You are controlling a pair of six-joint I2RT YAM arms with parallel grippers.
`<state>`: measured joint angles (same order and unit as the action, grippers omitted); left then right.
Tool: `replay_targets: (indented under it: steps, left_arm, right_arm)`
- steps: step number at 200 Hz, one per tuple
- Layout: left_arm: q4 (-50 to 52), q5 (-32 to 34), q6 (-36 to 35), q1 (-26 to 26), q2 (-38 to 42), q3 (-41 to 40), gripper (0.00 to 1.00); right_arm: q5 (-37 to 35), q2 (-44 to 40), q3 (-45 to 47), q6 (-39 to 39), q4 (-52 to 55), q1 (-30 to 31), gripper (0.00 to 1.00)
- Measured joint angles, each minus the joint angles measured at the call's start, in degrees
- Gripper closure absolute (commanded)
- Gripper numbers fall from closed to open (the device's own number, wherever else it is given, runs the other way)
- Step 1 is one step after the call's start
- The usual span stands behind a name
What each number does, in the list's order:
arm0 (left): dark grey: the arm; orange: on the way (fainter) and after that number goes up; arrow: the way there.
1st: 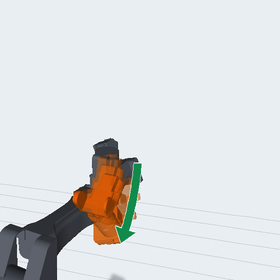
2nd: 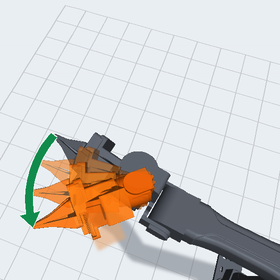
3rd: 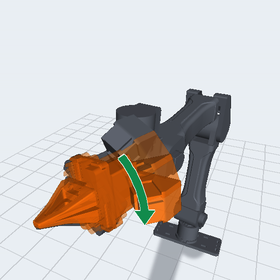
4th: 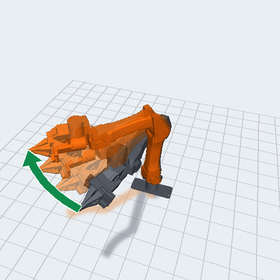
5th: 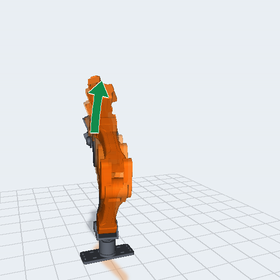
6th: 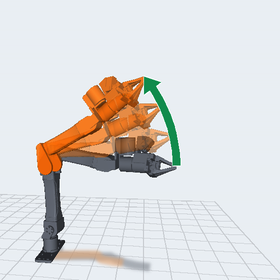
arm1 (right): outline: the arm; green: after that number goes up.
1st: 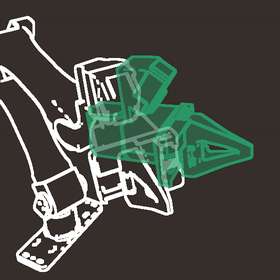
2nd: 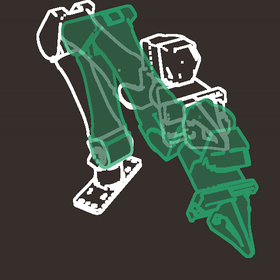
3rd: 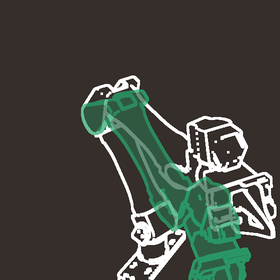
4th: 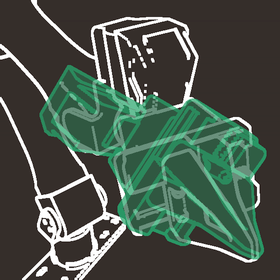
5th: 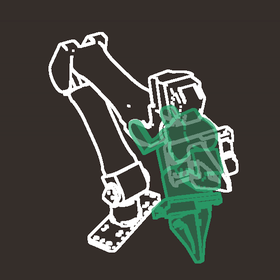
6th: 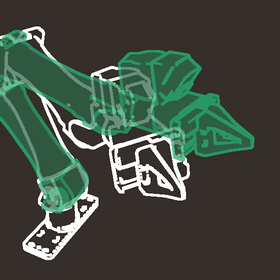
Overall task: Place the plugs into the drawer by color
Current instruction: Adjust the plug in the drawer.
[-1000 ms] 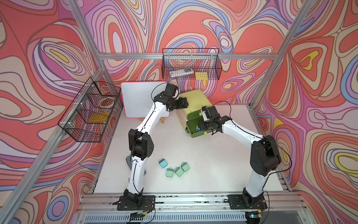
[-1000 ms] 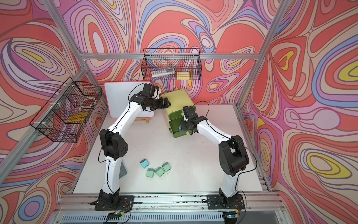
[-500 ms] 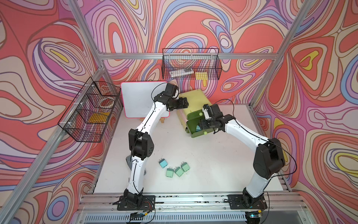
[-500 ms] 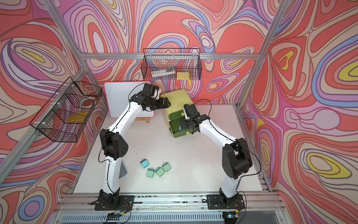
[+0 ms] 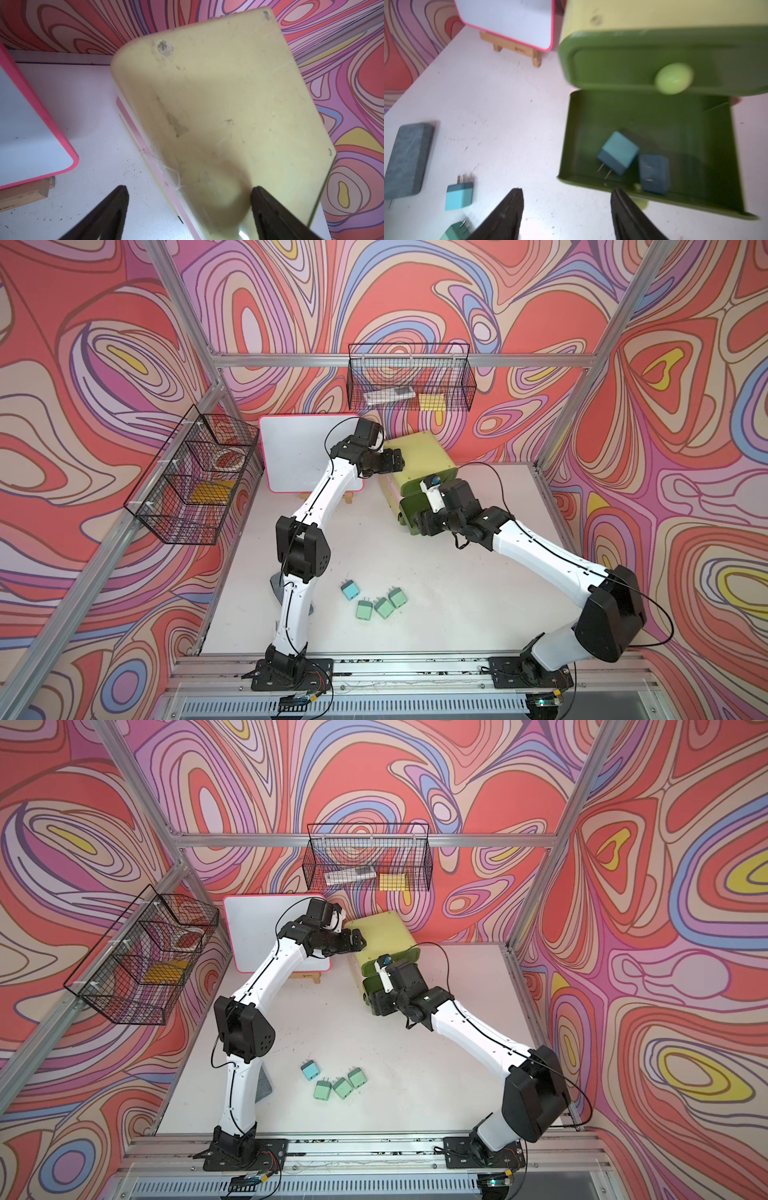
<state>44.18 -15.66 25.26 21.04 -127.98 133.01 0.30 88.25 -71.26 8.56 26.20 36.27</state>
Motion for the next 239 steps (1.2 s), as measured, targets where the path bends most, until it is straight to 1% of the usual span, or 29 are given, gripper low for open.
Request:
replay_targets:
  steps: [18,58,95,115,239]
  left_arm:
    - [0.0,0.0,0.0,0.0,0.0,0.0,0.09]
    - [0.0,0.0,0.0,0.0,0.0,0.0,0.09]
    - [0.0,0.0,0.0,0.0,0.0,0.0,0.09]
    - [0.0,0.0,0.0,0.0,0.0,0.0,0.09]
    - [0.0,0.2,-0.2,0.0,0.0,0.0,0.09]
  right_arm:
    - [-1.3,0.9,0.6,0.1,0.6,0.4,0.40]
    - [-4.5,1.9,-1.8,0.6,2.6,-1.6,0.43]
    - [-3.4,3.7,-3.8,2.5,4.2,-7.2,0.43]
    - [-2.4,4.9,-5.0,3.0,4.5,-8.9,0.43]
    - [1.3,11.9,-8.0,3.2,3.4,-10.5,0.44]
